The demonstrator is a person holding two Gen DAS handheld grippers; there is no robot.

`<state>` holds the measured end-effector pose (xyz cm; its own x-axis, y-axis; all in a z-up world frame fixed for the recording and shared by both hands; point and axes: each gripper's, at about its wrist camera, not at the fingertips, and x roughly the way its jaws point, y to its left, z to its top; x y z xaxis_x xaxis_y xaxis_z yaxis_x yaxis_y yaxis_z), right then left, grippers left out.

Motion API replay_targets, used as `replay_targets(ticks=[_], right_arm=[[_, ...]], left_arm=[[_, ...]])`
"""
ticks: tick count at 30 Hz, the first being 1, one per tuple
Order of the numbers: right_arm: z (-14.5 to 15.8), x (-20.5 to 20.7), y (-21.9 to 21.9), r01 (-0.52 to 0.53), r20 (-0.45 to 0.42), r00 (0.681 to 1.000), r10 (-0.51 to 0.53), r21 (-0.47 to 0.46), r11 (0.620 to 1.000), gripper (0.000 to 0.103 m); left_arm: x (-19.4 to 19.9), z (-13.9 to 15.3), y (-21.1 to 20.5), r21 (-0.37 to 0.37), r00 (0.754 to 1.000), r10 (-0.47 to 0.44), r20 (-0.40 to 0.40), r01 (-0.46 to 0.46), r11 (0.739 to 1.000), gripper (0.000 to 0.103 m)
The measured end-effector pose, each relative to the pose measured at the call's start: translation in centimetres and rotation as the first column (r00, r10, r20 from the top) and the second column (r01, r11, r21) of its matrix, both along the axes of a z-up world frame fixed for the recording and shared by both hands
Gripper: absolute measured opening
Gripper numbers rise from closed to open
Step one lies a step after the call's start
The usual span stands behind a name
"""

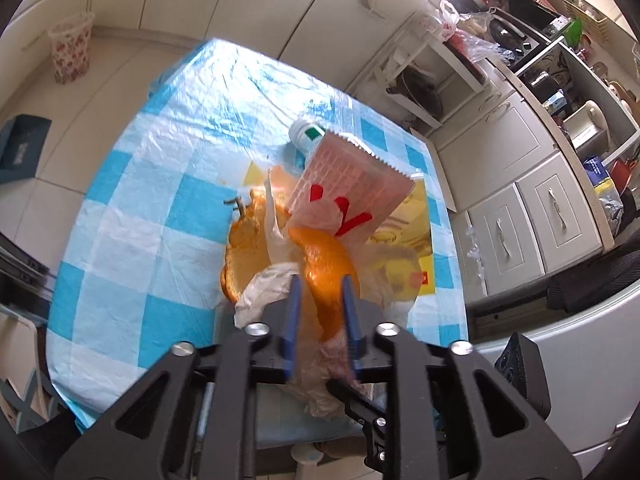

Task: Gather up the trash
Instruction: 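Lift the orange peel with the left tool while the right tool grasps and lifts the white bag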

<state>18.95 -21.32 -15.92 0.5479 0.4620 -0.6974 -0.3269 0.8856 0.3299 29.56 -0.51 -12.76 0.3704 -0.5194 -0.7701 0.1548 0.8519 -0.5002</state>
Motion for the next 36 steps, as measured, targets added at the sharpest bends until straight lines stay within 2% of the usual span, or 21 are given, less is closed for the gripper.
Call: replay_targets(ticks=[1, 5, 6, 7, 8, 10, 12, 17, 19, 22, 25, 31, 34, 36], right_arm=[[0.0, 0.0, 0.1, -0.001, 0.004, 1.000, 0.001, -0.003, 1.000, 0.052], [-0.1, -0.3, 0.4, -0.003, 0.015, 1.000, 0.003, -0.018, 1.000, 0.052], [-0.1, -0.3, 0.4, -0.002, 0.014, 1.000, 0.003, -0.019, 1.000, 0.052], [-0.1, -0.4, 0.5, -0.002, 0.013, 1.000, 0.003, -0.019, 1.000, 0.052], [-0.1, -0.4, 0.5, -0.003, 0.011, 1.000, 0.003, -0.018, 1.000, 0.052], [0.0, -0.5, 0.4, -0.005, 0.012, 1.000, 0.005, -0.013, 1.000, 0.052], [0.1, -0.6, 0.2, -0.009, 0.020, 1.000, 0.009, -0.010, 1.000, 0.052], [0.9, -1.0, -0.7, -0.001, 0.050, 0.999, 0.001, 0.017, 1.000, 0.049], [1.2, -1.1, -1.1, 0.002, 0.062, 0.998, -0.005, 0.039, 0.999, 0.049], [1.5, -1.1, -1.9, -0.001, 0.064, 0.998, -0.006, 0.100, 0.995, 0.049], [2.2, -1.3, -3.5, 0.001, 0.066, 0.998, -0.015, 0.202, 0.979, 0.049], [3.6, -2.0, -8.2, 0.062, 0.068, 0.993, -0.097, 0.403, 0.913, 0.048], [4.1, -2.3, -9.9, 0.117, 0.058, 0.986, -0.158, 0.440, 0.890, 0.047], [4.6, -2.6, -10.6, 0.142, 0.061, 0.981, -0.186, 0.432, 0.891, 0.047]], left_arm=[[-0.1, -0.2, -0.2, 0.001, 1.000, -0.003, -0.003, 0.003, 1.000, 0.035], [-0.3, -0.5, -1.2, 0.000, 1.000, -0.010, 0.011, 0.010, 1.000, 0.035], [-0.3, -0.4, -1.4, 0.006, 1.000, -0.011, 0.019, 0.010, 1.000, 0.031], [-0.4, -0.3, -1.6, 0.015, 1.000, -0.012, 0.026, 0.011, 1.000, 0.015], [-0.5, -0.2, -1.8, 0.021, 0.999, -0.017, 0.034, 0.016, 1.000, 0.010], [-0.7, 0.3, -1.7, 0.008, 0.998, -0.012, 0.056, 0.011, 1.000, 0.007], [-0.9, 1.2, -1.3, -0.011, 0.996, 0.005, 0.088, -0.004, 1.000, 0.006], [-1.4, 3.7, 1.4, -0.123, 0.982, 0.077, 0.171, -0.056, 0.991, 0.006], [-1.7, 4.4, 2.4, -0.139, 0.975, 0.103, 0.195, -0.076, 0.987, 0.006], [-1.7, 4.9, 3.3, -0.158, 0.971, 0.125, 0.202, -0.094, 0.983, 0.006], [-1.9, 5.0, 3.7, -0.166, 0.969, 0.130, 0.209, -0.096, 0.981, 0.006], [-3.2, 6.6, 3.0, -0.107, 0.950, 0.122, 0.287, -0.094, 0.990, 0.006], [-4.0, 7.4, 2.0, -0.057, 0.941, 0.099, 0.325, -0.085, 0.995, 0.006], [-4.9, 8.2, 1.2, -0.017, 0.930, 0.081, 0.358, -0.081, 0.997, 0.006]])
